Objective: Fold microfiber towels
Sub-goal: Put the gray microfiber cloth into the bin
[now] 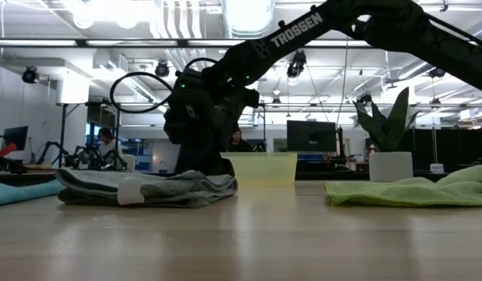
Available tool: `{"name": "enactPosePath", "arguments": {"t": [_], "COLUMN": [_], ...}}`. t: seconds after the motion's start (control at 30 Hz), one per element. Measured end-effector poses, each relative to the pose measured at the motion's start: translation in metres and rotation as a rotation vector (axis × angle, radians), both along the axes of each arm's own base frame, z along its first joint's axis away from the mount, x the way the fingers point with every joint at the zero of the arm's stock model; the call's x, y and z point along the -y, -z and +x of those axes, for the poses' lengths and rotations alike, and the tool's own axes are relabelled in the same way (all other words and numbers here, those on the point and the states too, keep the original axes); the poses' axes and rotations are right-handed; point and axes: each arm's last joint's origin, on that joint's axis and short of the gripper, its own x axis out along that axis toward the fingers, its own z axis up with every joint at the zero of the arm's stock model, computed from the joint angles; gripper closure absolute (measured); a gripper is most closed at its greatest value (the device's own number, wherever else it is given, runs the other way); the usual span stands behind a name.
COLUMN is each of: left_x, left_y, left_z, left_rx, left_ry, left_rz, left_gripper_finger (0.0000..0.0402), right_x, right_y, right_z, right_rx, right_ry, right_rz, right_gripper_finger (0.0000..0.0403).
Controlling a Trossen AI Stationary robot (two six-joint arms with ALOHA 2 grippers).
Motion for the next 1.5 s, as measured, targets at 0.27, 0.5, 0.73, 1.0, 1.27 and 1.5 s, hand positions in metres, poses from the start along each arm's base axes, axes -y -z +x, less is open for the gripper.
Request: {"name": "enactPosePath", "arguments": {"t": [0.27, 0.5, 0.73, 1.0, 1.27, 1.5], "left_x": [0.0, 0.0, 0.0, 0.0, 0.0, 0.0], "left_y": [0.001, 0.001, 0.0, -0.001, -0.001, -0.001], "left_z": [0.002, 0.002, 0.001, 0.001, 0.001, 0.001], "left_rx": [-0.004, -0.004, 0.002, 0.015, 0.015, 0.014], "left_ry": [-0.001, -0.002, 0.0, 0.0, 0.0, 0.0], "left_rz": [0.004, 0.008, 0.024, 0.03, 0.03, 0.029], "left_gripper_finger": [0.0262, 0.0262, 0.0262, 0.0262, 0.0262, 0.0262], "right_x": [0.001, 0.01, 0.042, 0.087, 0.133, 0.163], "right_y": [-0.002, -0.021, -0.064, -0.117, -0.147, -0.171], "right_z": [0.0, -0.003, -0.009, -0.025, -0.057, -0.075], "right_rx": [0.022, 0.027, 0.037, 0.073, 0.021, 0.077], "right_ry": [-0.023, 0.012, 0.012, 0.034, 0.123, 0.205], "right_rz": [-0.029, -0.074, -0.18, -0.374, -0.51, -0.57], "right_gripper_finger": [0.0392, 0.0394, 0.0394, 0.0394, 0.0395, 0.0395]}}
